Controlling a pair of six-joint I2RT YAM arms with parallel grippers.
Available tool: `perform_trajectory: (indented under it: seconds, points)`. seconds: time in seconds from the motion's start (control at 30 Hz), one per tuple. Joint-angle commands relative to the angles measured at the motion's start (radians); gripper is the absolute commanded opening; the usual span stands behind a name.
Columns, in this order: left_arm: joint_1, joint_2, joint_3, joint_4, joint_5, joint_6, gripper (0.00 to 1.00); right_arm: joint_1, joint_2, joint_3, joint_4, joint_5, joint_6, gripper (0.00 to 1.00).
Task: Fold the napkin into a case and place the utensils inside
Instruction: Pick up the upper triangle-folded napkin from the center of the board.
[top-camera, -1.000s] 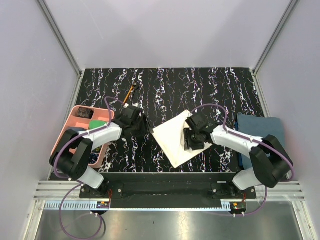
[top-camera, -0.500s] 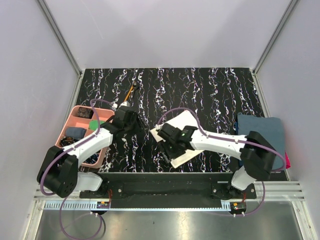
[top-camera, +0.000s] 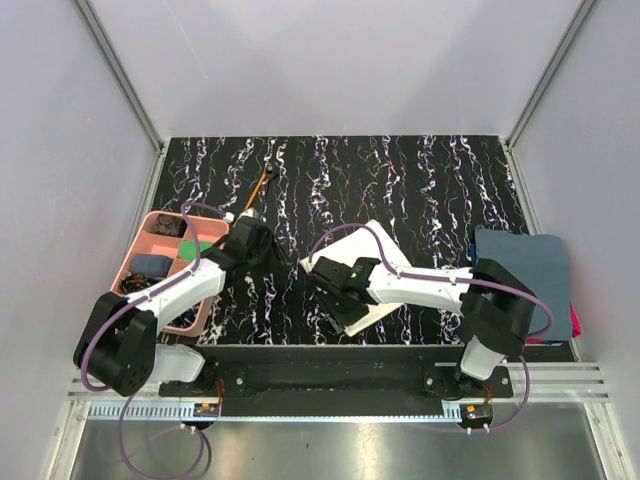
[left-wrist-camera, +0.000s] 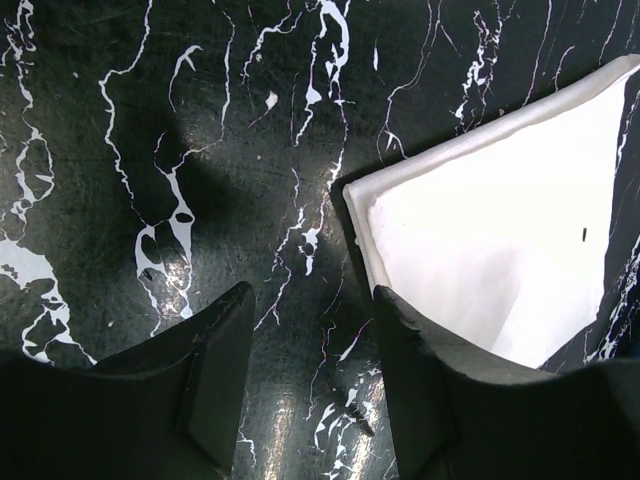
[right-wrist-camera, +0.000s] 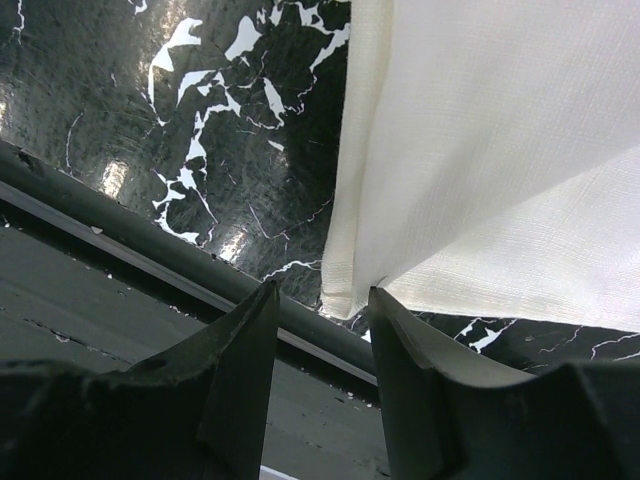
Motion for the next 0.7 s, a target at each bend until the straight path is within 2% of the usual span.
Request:
perform_trajectory:
  seconds: [0.0,0.47,0.67]
  points:
    - [0.007,-0.023,-0.002,0.032,-0.009,0.009,0.54,0.01,0.021,0.046,-0.012,0.037,-0.02,0.49]
    - [0.018,-0.029,-0.016,0.028,-0.011,0.024,0.54,0.013,0.119,-0.017,0.042,0.099,-0.068,0.45]
    - [0.021,-0.03,-0.033,0.04,0.006,0.033,0.56,0.013,0.147,-0.032,0.057,0.136,-0.071,0.31]
